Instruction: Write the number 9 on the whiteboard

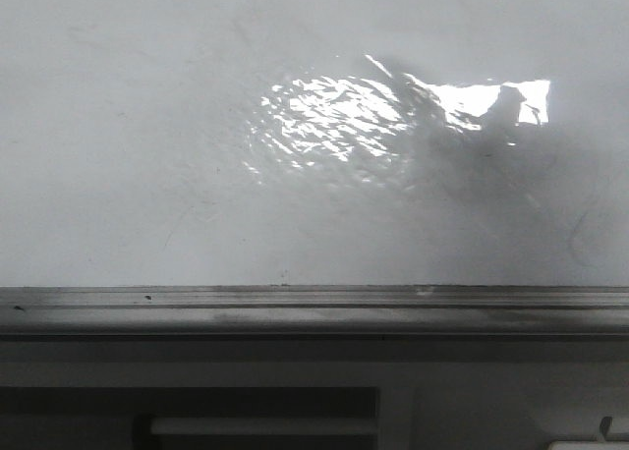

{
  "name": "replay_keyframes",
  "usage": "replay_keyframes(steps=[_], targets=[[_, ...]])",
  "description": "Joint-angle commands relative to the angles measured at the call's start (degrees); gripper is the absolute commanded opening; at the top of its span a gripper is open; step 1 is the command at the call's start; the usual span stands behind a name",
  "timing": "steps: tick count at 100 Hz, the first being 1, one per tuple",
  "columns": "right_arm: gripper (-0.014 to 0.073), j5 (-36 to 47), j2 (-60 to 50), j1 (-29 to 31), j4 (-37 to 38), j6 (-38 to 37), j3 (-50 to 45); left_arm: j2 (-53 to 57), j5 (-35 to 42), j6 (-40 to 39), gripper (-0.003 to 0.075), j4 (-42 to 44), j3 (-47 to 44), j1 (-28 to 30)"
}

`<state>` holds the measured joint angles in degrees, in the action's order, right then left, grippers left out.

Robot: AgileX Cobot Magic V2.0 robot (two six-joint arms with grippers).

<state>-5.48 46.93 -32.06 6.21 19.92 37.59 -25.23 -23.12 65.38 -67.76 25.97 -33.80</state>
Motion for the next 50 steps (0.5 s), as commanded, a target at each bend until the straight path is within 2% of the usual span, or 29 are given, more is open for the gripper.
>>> replay_keyframes(steps=[1, 35, 50], targets=[[-0.004, 5.48, 0.05, 2.62, -1.68, -0.24, 1.63, -0.2, 1.27, -0.64, 0.0006, -2.13, 1.48, 0.07], [-0.004, 3.64, 3.53, 4.92, -1.78, -0.24, 1.63, -0.2, 1.27, -0.64, 0.0006, -2.13, 1.48, 0.07], [-0.004, 3.41, 5.8, 4.92, -4.39, -0.24, 1.63, -0.2, 1.27, -0.64, 0.0006, -2.13, 1.48, 0.07]])
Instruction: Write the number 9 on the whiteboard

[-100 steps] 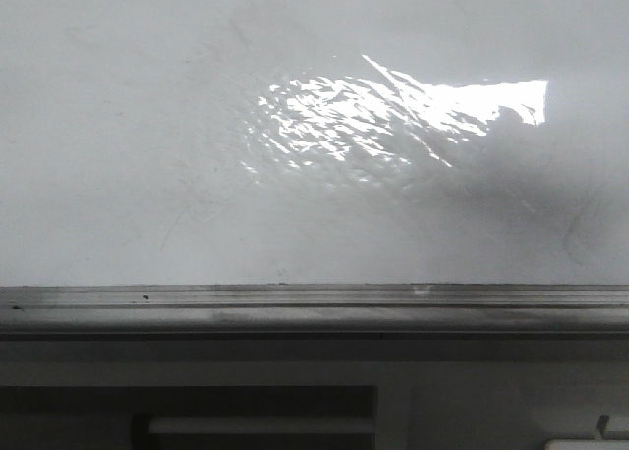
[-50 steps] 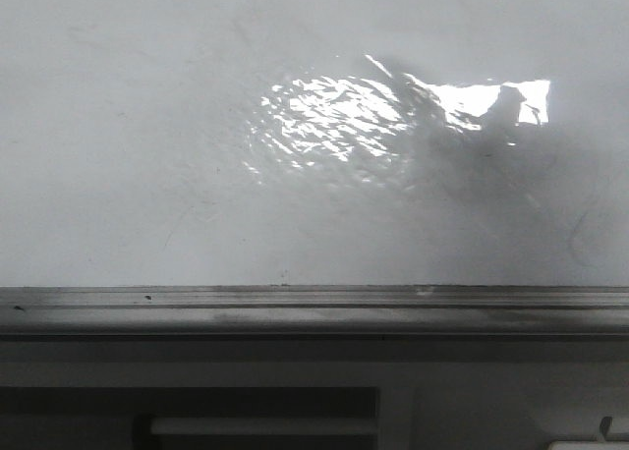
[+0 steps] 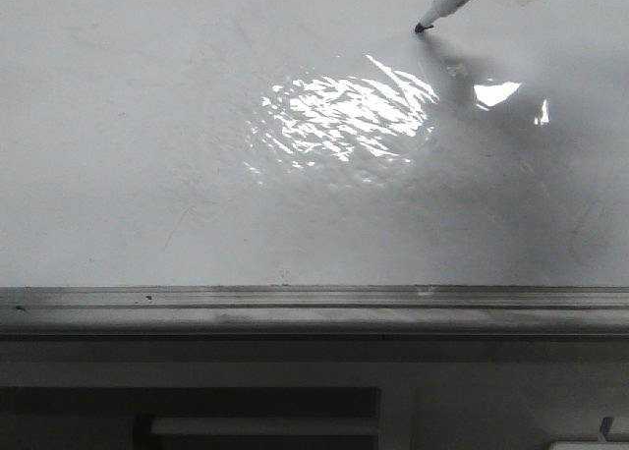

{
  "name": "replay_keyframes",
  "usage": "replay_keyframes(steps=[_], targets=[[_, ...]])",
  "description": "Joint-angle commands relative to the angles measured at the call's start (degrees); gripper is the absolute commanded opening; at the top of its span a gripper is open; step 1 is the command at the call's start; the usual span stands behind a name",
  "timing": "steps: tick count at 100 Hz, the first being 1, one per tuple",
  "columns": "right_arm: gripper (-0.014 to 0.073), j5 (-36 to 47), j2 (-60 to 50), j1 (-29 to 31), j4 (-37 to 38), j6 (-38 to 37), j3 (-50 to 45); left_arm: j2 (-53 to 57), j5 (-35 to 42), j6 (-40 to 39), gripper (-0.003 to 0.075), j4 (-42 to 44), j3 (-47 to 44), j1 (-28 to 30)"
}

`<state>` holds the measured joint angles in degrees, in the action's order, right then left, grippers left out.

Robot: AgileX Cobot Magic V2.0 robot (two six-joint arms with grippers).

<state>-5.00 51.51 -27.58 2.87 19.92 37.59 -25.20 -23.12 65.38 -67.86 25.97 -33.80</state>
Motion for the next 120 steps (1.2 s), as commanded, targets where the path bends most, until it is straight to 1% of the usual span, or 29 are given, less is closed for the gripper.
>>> replay_keyframes(steps=[1, 17, 29, 36, 53, 77, 101, 110, 120], targets=[[-0.004, 2.92, 1.51, 0.43, -1.02, -0.24, 1.63, -0.23, 1.27, -0.64, 0.0006, -2.03, 1.48, 0.07], [-0.004, -0.34, 2.19, -1.12, -1.39, -0.24, 1.63, -0.23, 1.27, -0.64, 0.0006, -2.03, 1.48, 0.07], [-0.004, -7.01, 2.07, -1.49, -1.02, -0.24, 1.63, -0.23, 1.27, -0.64, 0.0006, -2.03, 1.48, 0.07], [-0.004, -9.52, 2.07, -1.35, -0.51, -0.24, 1.63, -0.23, 1.27, -0.64, 0.0006, -2.03, 1.48, 0.07], [-0.004, -7.51, 0.84, -0.13, -0.25, -0.24, 1.85, -0.23, 1.27, -0.64, 0.0006, -2.03, 1.48, 0.07], [-0.004, -9.17, 0.59, 4.72, -0.25, -0.24, 5.89, -0.23, 1.27, -0.64, 0.0006, -2.03, 1.48, 0.07], [-0.004, -9.81, 1.94, 4.86, 0.05, -0.24, 8.45, -0.23, 1.27, -0.64, 0.0006, -2.03, 1.48, 0.07], [-0.0041, -12.26, 2.45, 4.76, -0.4, -0.24, 8.45, -0.23, 1.27, -0.64, 0.0006, -2.03, 1.48, 0.07], [-0.0041, -18.42, 2.34, 4.65, -1.22, -0.24, 8.45, -0.23, 1.27, -0.64, 0.0006, -2.03, 1.48, 0.07]])
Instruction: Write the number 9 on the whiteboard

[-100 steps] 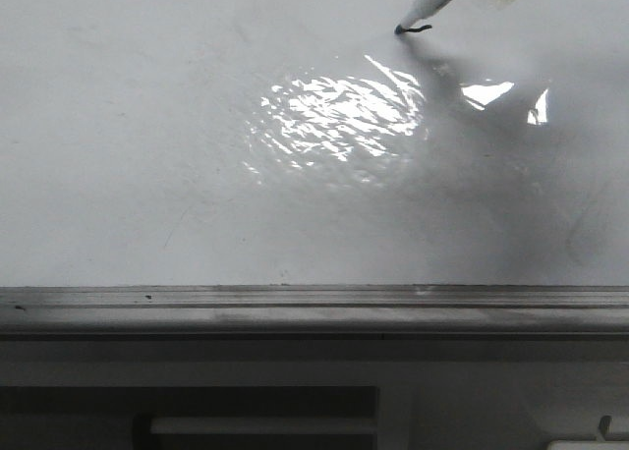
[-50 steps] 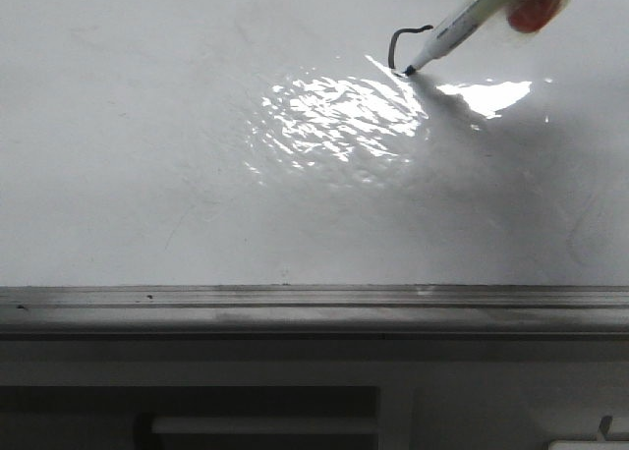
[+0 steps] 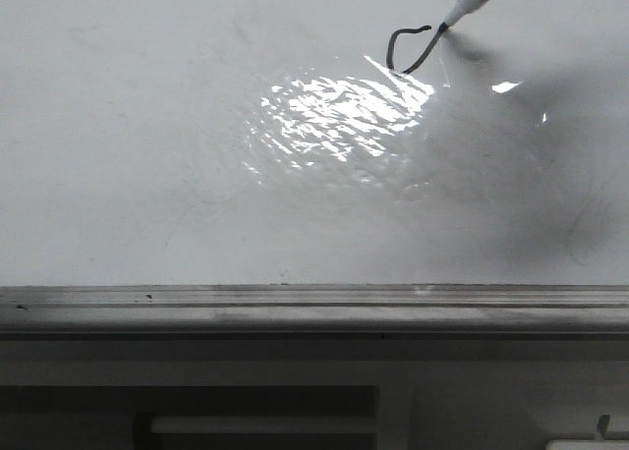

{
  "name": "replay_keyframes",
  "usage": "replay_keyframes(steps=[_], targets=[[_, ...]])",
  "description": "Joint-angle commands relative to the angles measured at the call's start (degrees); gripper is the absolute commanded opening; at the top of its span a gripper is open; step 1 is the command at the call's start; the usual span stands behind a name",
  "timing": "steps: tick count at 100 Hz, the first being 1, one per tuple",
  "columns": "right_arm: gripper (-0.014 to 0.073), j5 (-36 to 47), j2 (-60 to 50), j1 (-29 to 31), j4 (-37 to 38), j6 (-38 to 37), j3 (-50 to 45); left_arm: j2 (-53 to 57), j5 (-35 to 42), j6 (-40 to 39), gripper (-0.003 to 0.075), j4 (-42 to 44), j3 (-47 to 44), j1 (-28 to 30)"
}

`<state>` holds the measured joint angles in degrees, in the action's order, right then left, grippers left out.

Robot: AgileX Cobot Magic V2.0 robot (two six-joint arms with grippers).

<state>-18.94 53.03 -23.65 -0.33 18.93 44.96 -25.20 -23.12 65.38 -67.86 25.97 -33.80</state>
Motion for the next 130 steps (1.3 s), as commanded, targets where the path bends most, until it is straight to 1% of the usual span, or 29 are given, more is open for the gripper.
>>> replay_keyframes(steps=[1, 15, 20, 33, 45, 61, 69, 79, 84, 88, 93, 101, 106, 109, 119, 130], targets=[[-0.0041, -4.96, 0.71, 0.73, 1.82, 0.75, 1.08, -0.23, 1.27, -0.64, 0.0006, -2.03, 1.48, 0.07], [-0.0041, -12.47, -0.36, 0.73, -1.95, 0.87, 0.12, -0.23, 1.27, -0.64, 0.0006, -2.03, 1.48, 0.07], [-0.0041, -13.46, -0.94, 0.6, -3.29, 0.88, -0.84, -0.23, 1.27, -0.54, 0.0006, -2.03, 1.48, 0.07], [-0.004, -15.36, -2.86, -0.88, -3.74, 0.88, -3.83, -0.23, 1.27, -0.54, 0.0006, -2.03, 1.48, 0.07], [-0.004, -15.29, -3.37, -1.35, -4.8, 0.88, -6.12, -0.23, 1.27, -0.54, 0.0006, -2.03, 1.48, 0.07], [-0.0041, -13.32, -3.62, -1.35, -4.8, 0.88, -6.17, -0.23, 1.27, -0.54, 0.0006, -2.03, 1.48, 0.07], [-0.0041, -13.35, -5.12, -1.89, -5.52, 1.01, -3.7, -0.23, 1.27, -0.54, 0.0006, -2.03, 1.48, 0.07], [-0.0042, -13.21, -7.78, -4.01, -6.13, 1.38, 0.54, -0.23, 1.27, -0.43, 0.0017, -1.93, 1.48, 0.07], [-0.0042, -13.79, -8.56, -5.4, -6.26, 2.63, 2.6, -0.23, 1.27, -0.05, 0.0039, -1.25, 1.48, 0.07], [-0.0042, -14.74, -8.67, -6.69, -6.52, 4.29, 4.13, -0.85, 1.27, -0.05, 0.0078, -0.53, 1.48, 0.07], [-0.0042, -16.17, -8.67, -8.27, -6.64, 5.22, 5.51, -1.98, 0.88, -0.05, 0.0146, 0.67, 1.59, 0.07], [-0.0042, -17.59, -7.8, -11.01, -7.04, 6.38, 6.12, -5.0, -0.27, -0.05, 0.0284, 0.93, 1.72, 0.07], [-0.0042, -17.81, -7.05, -12.83, -7.04, 6.48, 6.12, -7.52, -1.67, 0.06, 0.0333, 1.02, 2.3, 0.07], [-0.0042, -17.81, -6.52, -14.09, -7.04, 6.48, 6.12, -9.6, -2.72, 0.3, 0.0342, 1.02, 2.77, 0.07], [-0.0042, -17.08, -4.06, -17.41, -7.04, 6.74, 6.12, -15.6, -7.36, 4.12, 0.0329, 0.33, 4.75, 0.07], [-0.0042, -15.35, -1.73, -21.17, -7.04, 8.43, 6.12, -21.89, -12.29, 12.65, 0.0329, -1.61, 7.23, 0.07]])
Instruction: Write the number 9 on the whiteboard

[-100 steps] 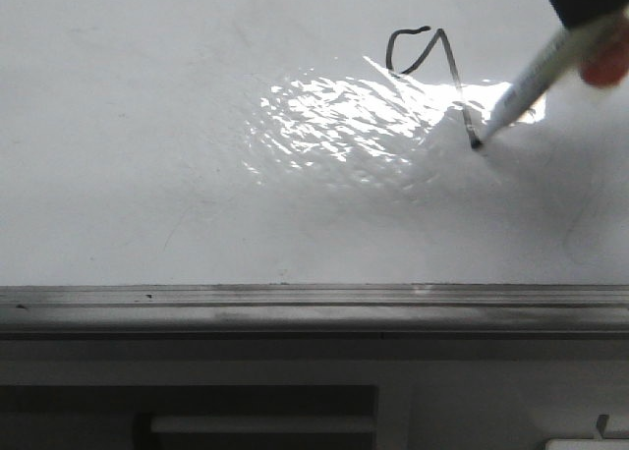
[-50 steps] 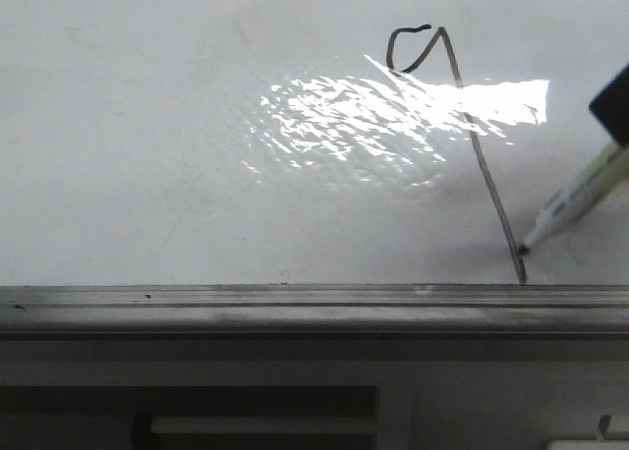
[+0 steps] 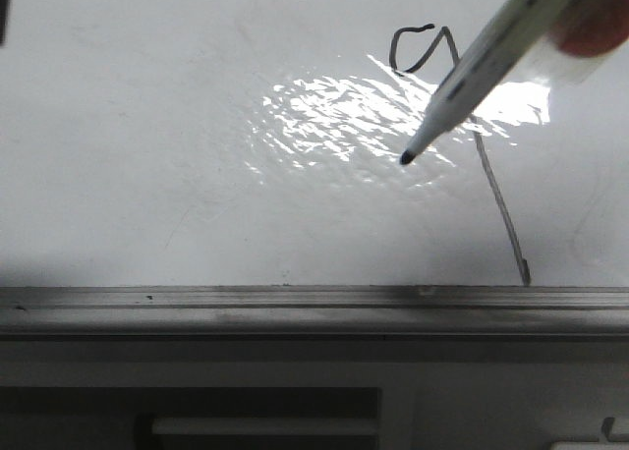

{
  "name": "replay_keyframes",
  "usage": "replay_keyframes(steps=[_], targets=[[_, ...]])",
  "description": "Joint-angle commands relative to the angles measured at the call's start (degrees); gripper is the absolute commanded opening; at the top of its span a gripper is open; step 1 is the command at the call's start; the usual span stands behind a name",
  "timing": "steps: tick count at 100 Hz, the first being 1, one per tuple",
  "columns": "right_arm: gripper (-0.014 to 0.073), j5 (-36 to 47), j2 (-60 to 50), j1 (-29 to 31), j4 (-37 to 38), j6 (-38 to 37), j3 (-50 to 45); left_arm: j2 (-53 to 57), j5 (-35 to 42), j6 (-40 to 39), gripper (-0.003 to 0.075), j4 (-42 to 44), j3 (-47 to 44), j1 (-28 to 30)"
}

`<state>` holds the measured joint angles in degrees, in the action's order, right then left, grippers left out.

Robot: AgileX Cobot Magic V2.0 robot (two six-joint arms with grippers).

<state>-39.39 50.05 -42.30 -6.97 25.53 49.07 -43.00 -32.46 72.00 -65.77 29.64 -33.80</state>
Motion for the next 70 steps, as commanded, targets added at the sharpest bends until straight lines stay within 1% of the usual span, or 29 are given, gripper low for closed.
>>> replay_keyframes(steps=[1, 15, 20, 32, 48, 61, 70], targets=[[-0.0042, 5.33, 1.52, -2.76, -0.4, 1.95, 2.01, -4.42, -3.26, 7.22, 0.0329, -3.85, 3.86, 0.07], [-0.0042, 8.65, 3.5, -6.87, -0.4, 2.08, 2.1, -10.97, -9.43, 17.15, 0.0329, -7.39, 5.86, 0.07], [-0.0042, 9.59, 3.93, -7.94, -0.4, 2.08, 2.1, -13.1, -11.7, 19.34, 0.0329, -9.07, 6.09, 0.07], [-0.0043, 10.72, 4.85, -9.93, -0.4, 2.08, 2.1, -17.31, -14.16, 23.4, 0.0328, -12.9, 6.09, 0.07], [-0.0043, 10.97, 5.54, -12.42, -0.4, 2.08, 2.1, -20.57, -14.42, 27.79, 0.0328, -15.88, 6.34, -2.98], [-0.0043, 11.36, 6.62, -14.13, -0.4, 2.08, 2.1, -21.77, -11.58, 28.03, 0.0328, -15.88, 7.24, -6.9], [-0.0043, 11.91, 6.99, -14.8, -0.4, 2.08, 2.1, -22.45, -9.7, 28.03, 0.0316, -16.24, 7.77, -8.58]])
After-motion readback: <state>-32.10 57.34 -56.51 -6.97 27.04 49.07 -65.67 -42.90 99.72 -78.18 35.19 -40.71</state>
